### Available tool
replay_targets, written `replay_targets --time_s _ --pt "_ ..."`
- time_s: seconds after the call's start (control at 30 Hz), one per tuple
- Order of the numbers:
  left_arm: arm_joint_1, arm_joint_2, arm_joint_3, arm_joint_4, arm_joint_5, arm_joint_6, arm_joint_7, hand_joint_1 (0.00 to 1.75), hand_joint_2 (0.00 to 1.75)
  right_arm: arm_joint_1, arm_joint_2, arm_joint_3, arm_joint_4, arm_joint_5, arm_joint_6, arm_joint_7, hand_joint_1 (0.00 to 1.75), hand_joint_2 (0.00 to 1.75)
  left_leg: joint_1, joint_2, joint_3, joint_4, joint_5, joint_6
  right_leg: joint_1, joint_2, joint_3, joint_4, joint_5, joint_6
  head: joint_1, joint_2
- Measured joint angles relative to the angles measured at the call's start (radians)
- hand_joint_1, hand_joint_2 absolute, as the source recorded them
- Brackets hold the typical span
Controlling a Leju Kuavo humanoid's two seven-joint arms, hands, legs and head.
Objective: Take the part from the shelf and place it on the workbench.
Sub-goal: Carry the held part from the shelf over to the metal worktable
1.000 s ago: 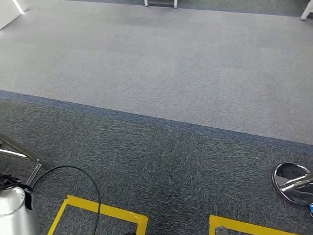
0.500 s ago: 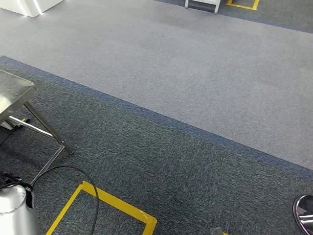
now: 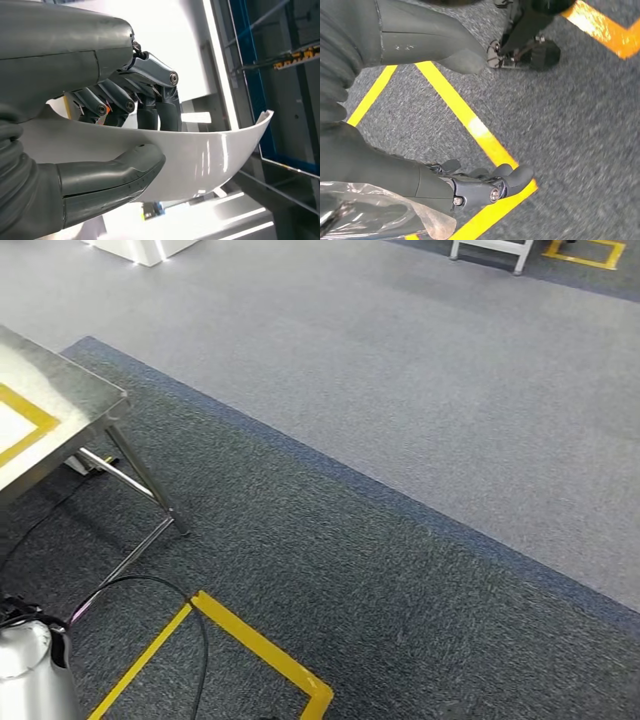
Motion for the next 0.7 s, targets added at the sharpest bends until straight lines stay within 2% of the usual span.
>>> replay_targets --time_s 0.03,0.07,0.13,0.17,0.2,0.27,0.3,0.33,0.4,0.43,0.47,0.5,0.53,0.57,0.6,0.63,0.67,0.7 --pt "0.001 0.000 0.000 0.000 0.001 0.000 0.000 1.75 1.75 0.000 0.000 0.000 0.001 0.001 0.000 0.001 0.00 1.75 0.002 0.005 0.015 -0.032 0.026 -0.001 0.000 -0.012 0.003 0.000 -0.003 0.002 0.000 0.000" --pt "0.001 0.000 0.001 0.000 0.001 0.000 0.000 1.75 1.75 0.000 0.000 0.000 0.002 0.001 0.000 0.001 0.00 1.75 0.003 0.018 0.047 -0.094 0.062 -0.001 0.000 -0.024 0.007 0.000 -0.006 0.004 0.000 0.000" --pt "-0.001 0.000 0.001 0.000 0.003 0.000 -0.001 1.75 1.75 -0.001 0.000 0.000 0.004 0.002 0.000 0.003 0.00 1.75 -0.003 0.062 0.111 -0.222 0.109 0.005 0.003 -0.045 0.016 0.002 -0.014 0.013 -0.001 0.000" --pt "-0.001 0.000 0.001 0.000 0.003 0.000 -0.002 1.75 1.75 -0.001 0.000 0.000 0.004 0.002 0.000 0.004 0.00 1.75 -0.007 0.078 0.129 -0.258 0.116 0.010 0.006 -0.055 0.019 0.002 -0.018 0.019 0.000 0.000" --pt "-0.001 0.000 0.001 0.000 0.003 0.000 -0.002 1.75 1.75 -0.001 0.000 0.000 0.005 0.002 0.000 0.004 0.00 1.75 -0.012 0.082 0.133 -0.271 0.112 0.016 0.009 -0.066 0.022 0.001 -0.020 0.024 0.001 0.000" --pt "-0.001 0.001 0.003 0.000 0.004 0.000 -0.004 1.75 1.75 -0.004 0.000 0.000 0.005 0.003 0.000 0.005 0.00 1.75 -0.012 0.061 0.132 -0.277 0.114 0.030 0.008 -0.082 0.027 -0.002 -0.026 0.034 0.002 0.000" --pt "-0.001 0.001 0.004 0.000 0.004 0.000 -0.004 1.75 1.75 -0.005 0.000 0.000 0.005 0.003 0.000 0.006 0.00 1.75 -0.010 0.050 0.134 -0.280 0.115 0.037 0.005 -0.069 0.025 0.005 -0.034 0.040 0.003 0.000" --pt "-0.003 0.001 0.004 0.000 0.004 0.000 -0.005 1.75 1.75 -0.006 0.000 0.000 0.005 0.003 0.000 0.006 0.00 1.75 -0.007 0.039 0.135 -0.283 0.118 0.044 0.003 -0.045 0.015 0.028 -0.050 0.044 0.005 0.000" --pt "-0.004 -0.001 0.003 0.000 0.003 0.000 -0.006 1.75 1.75 -0.006 0.000 0.000 0.005 0.004 0.000 0.006 0.00 1.75 -0.004 0.019 0.136 -0.286 0.120 0.053 0.001 0.013 -0.039 0.139 -0.107 0.048 0.012 0.000" --pt "-0.004 -0.002 0.003 0.000 0.003 0.000 -0.006 1.75 1.75 -0.005 0.000 0.000 0.006 0.004 0.000 0.006 0.00 1.75 -0.004 0.007 0.136 -0.286 0.120 0.055 0.001 0.026 -0.077 0.212 -0.135 0.048 0.014 0.000" --pt "-0.003 -0.003 0.003 0.000 0.003 0.000 -0.006 1.75 1.75 -0.003 0.000 0.000 0.007 0.004 0.001 0.006 0.00 1.75 -0.005 -0.006 0.136 -0.285 0.120 0.056 0.001 0.031 -0.111 0.271 -0.149 0.049 0.014 0.000" --pt "-0.003 -0.003 0.003 0.000 0.003 0.000 -0.006 1.75 1.75 -0.001 0.000 0.000 0.008 0.004 0.001 0.006 0.00 1.75 -0.005 -0.021 0.136 -0.285 0.120 0.056 0.001 0.033 -0.130 0.294 -0.143 0.049 0.015 0.000" --pt "-0.003 -0.003 0.003 0.000 0.002 0.000 -0.006 1.75 1.75 0.000 0.000 0.000 0.009 0.004 0.001 0.006 0.00 1.75 -0.005 -0.035 0.137 -0.284 0.120 0.056 0.001 0.034 -0.130 0.277 -0.117 0.048 0.015 0.000" --pt "-0.003 -0.003 0.003 0.000 0.002 0.000 -0.006 1.75 1.75 0.000 0.000 0.000 0.009 0.004 0.002 0.006 0.00 1.75 -0.004 -0.048 0.138 -0.283 0.119 0.055 0.000 0.040 -0.111 0.222 -0.077 0.046 0.015 0.000" --pt "-0.003 -0.003 0.003 0.000 0.002 0.000 -0.006 1.75 1.75 0.000 0.000 0.000 0.009 0.005 0.002 0.006 0.00 1.75 -0.003 -0.061 0.138 -0.282 0.118 0.054 -0.002 0.059 -0.082 0.149 -0.038 0.043 0.015 0.000" --pt "-0.003 -0.003 0.003 0.000 0.002 0.000 -0.006 1.75 1.75 0.000 0.000 0.000 0.009 0.005 0.002 0.006 0.00 1.75 -0.004 -0.072 0.136 -0.278 0.117 0.050 -0.005 0.085 -0.053 0.082 -0.013 0.041 0.014 0.000" --pt "-0.003 -0.003 0.003 0.000 0.002 0.000 -0.006 1.75 1.75 -0.001 0.000 0.000 0.009 0.005 0.002 0.005 0.00 1.75 -0.003 -0.083 0.132 -0.276 0.117 0.044 -0.007 0.107 -0.031 0.037 0.000 0.040 0.014 0.000" --pt "-0.003 -0.004 0.003 0.000 0.002 0.000 -0.006 1.75 1.75 -0.001 0.000 0.000 0.010 0.005 0.002 0.005 0.00 1.75 -0.002 -0.094 0.128 -0.274 0.118 0.038 -0.007 0.123 -0.020 0.015 0.002 0.039 0.014 0.000"
